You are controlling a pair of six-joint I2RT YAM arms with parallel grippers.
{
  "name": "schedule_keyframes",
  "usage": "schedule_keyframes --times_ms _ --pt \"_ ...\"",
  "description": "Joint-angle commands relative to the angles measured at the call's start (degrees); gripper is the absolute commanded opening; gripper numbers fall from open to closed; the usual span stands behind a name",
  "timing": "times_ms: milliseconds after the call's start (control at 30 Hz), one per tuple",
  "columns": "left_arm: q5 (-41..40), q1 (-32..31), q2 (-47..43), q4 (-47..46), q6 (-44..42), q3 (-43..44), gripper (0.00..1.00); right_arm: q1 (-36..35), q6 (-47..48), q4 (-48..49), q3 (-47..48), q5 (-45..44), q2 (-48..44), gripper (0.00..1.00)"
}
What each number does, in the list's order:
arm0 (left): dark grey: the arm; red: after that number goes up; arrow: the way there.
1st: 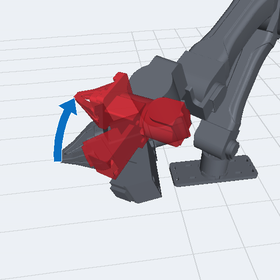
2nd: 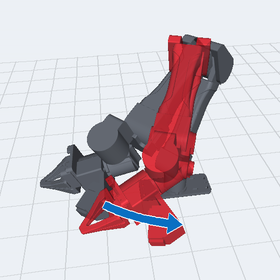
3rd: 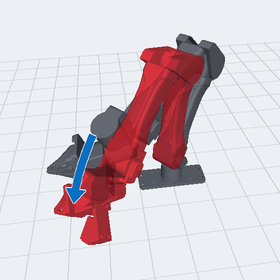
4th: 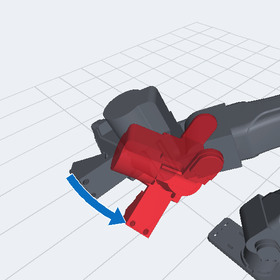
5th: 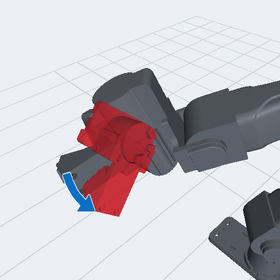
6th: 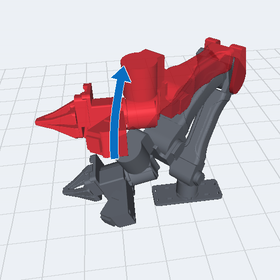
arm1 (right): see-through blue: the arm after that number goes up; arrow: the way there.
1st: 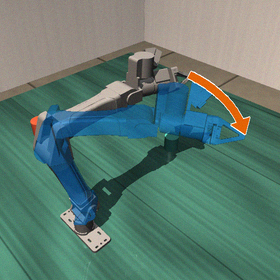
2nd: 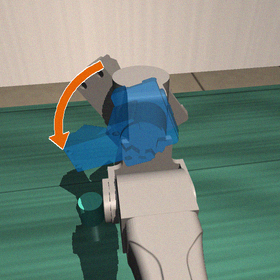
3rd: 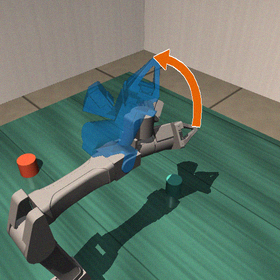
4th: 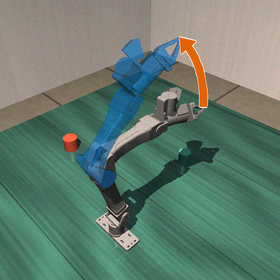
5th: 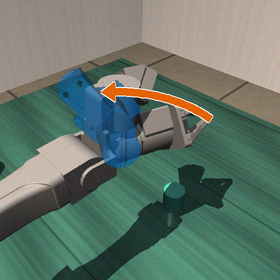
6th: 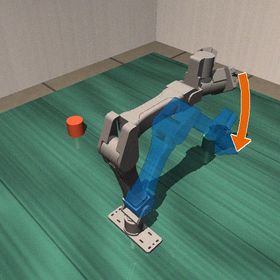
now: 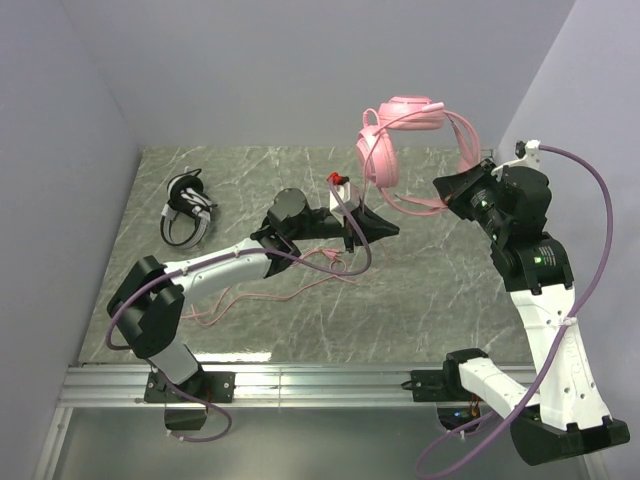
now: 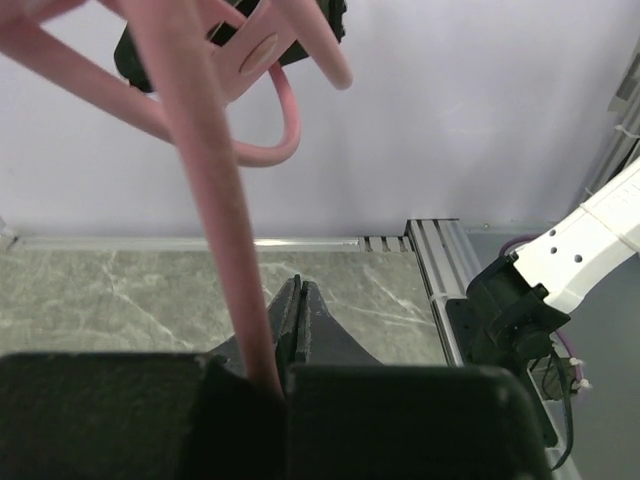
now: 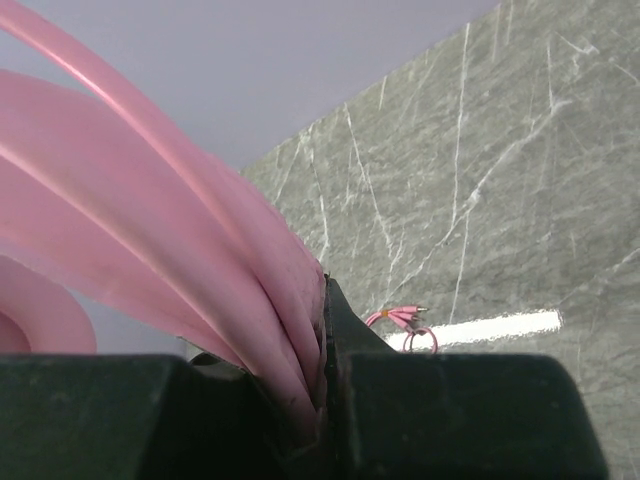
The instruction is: Wrap the headphones
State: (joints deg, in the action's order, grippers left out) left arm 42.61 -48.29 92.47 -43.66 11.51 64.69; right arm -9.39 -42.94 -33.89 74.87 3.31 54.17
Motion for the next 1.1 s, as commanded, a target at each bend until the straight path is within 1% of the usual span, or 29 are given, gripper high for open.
schedule_keyframes --times_ms 0,100,133,233,267,367,467,533,567,633,667,700,800,833,867,900,933,1000,1033,1067 --pt "-2.9 -1.0 -4.3 4.3 0.1 0.4 0.01 -0.3 -2.1 7.3 0.9 -1.0 -1.6 0.0" --pt "-6.6 -2.7 -6.4 12.7 -0.6 1.8 0.0 -0.3 -1.4 7.0 1.2 -2.3 -1.1 0.0" --pt "-8.1 -3.0 -6.8 18.6 -0.9 2.4 0.0 -0.3 -1.3 6.8 1.4 -2.6 -0.9 0.0" --pt "-8.0 -5.1 -7.2 25.9 -3.6 3.1 0.0 -0.3 -3.3 7.5 0.8 -4.6 -0.8 0.0" --pt "-8.2 -6.7 -7.5 27.4 -4.4 2.9 0.01 -0.3 -4.2 8.3 -0.1 -5.2 -1.0 0.0" --pt "-10.6 -10.1 -7.7 32.1 -7.7 2.9 0.01 -0.3 -8.3 9.8 -1.7 -4.7 -1.2 0.0" --pt "-10.1 -12.0 -9.0 32.8 -7.8 2.5 0.0 -0.2 -10.2 8.4 -1.0 -6.3 0.3 0.0" --pt "-10.8 -13.0 -10.1 33.5 -8.8 2.0 0.04 -0.2 -9.4 8.2 -1.1 -8.0 1.5 0.0" --pt "-11.1 -13.6 -10.7 33.9 -9.0 1.9 0.09 -0.2 -9.3 8.4 -1.3 -8.7 1.6 0.0" --pt "-12.4 -14.0 -12.2 34.2 -8.6 0.7 0.07 -0.2 -8.8 8.9 -2.8 -10.1 2.2 0.0" --pt "-13.4 -14.7 -12.7 34.3 -8.1 0.4 0.02 -0.2 -8.7 9.7 -3.2 -10.6 2.3 0.0" --pt "-14.8 -15.1 -12.7 35.7 -8.0 0.4 0.01 0.0 -8.6 10.1 -3.8 -11.2 2.4 0.0" --pt "-17.4 -18.4 -12.0 39.2 -10.2 1.7 0.01 0.8 -8.6 10.7 -4.2 -12.1 4.0 0.0" --pt "-19.6 -19.5 -11.7 41.2 -10.9 1.9 0.01 1.1 -8.5 10.6 -3.6 -11.8 4.5 0.0" --pt "-20.1 -21.1 -11.5 41.5 -10.9 2.0 0.0 1.3 -8.5 10.3 -3.2 -11.7 5.2 0.0" --pt "-20.6 -21.7 -11.6 41.5 -12.6 1.8 0.0 1.3 -8.7 10.2 -2.9 -11.5 6.1 0.0" --pt "-21.6 -22.3 -11.7 41.1 -12.0 1.8 0.0 1.7 -8.9 10.2 -2.6 -11.4 6.5 0.0" --pt "-20.9 -22.5 -11.9 40.9 -11.9 1.8 0.0 2.1 -9.3 10.5 -2.4 -11.3 7.0 0.0" --pt "-19.7 -22.4 -12.1 40.8 -9.7 1.8 0.0 2.4 -9.4 10.7 -2.3 -11.5 7.2 0.0" --pt "-18.1 -22.4 -12.5 39.5 -9.4 1.5 0.0 2.8 -9.4 11.1 -2.3 -11.6 7.3 0.0"
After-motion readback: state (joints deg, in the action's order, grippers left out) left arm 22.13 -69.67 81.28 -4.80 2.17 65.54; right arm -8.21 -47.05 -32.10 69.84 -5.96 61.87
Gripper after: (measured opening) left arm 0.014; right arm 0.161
